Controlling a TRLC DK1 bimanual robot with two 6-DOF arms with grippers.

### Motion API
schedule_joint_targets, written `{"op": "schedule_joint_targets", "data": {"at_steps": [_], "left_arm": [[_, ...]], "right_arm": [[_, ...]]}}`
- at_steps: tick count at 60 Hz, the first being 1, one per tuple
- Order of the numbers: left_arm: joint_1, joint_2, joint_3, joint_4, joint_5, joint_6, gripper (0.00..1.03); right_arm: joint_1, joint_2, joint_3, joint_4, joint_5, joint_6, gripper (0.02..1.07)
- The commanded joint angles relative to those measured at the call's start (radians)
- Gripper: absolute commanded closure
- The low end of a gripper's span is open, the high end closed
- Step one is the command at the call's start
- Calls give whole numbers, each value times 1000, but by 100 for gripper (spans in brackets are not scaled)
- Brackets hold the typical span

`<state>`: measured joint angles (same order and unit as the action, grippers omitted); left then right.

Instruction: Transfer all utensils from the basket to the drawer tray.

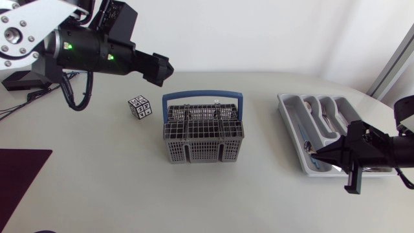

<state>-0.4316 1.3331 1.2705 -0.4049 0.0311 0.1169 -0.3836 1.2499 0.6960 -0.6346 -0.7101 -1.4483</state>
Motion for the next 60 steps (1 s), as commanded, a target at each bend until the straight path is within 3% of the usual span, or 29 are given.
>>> {"op": "schedule_joint_targets", "data": {"at_steps": [1, 7, 12, 24, 44, 54, 60], "left_arm": [[21, -32, -36, 14, -5, 26, 5], [30, -37, -54, 14, -5, 33, 5], [30, -38, -68, 15, -5, 35, 5], [31, -45, -105, 25, -5, 38, 5], [59, -51, -158, 26, -23, 56, 5], [86, -58, -201, 28, -33, 73, 5], [105, -58, -226, 35, -33, 90, 5]], "right_arm": [[-84, 97, 60, -39, -5, -241, 102], [-181, 206, 129, -42, 3, -389, 102], [-228, 307, 215, -116, 41, -481, 102], [-314, 507, 361, -174, 189, -659, 102], [-331, 605, 376, 18, 314, -696, 101], [-334, 545, 301, 162, 333, -693, 56], [-336, 513, 324, 85, 334, -685, 43]]}}
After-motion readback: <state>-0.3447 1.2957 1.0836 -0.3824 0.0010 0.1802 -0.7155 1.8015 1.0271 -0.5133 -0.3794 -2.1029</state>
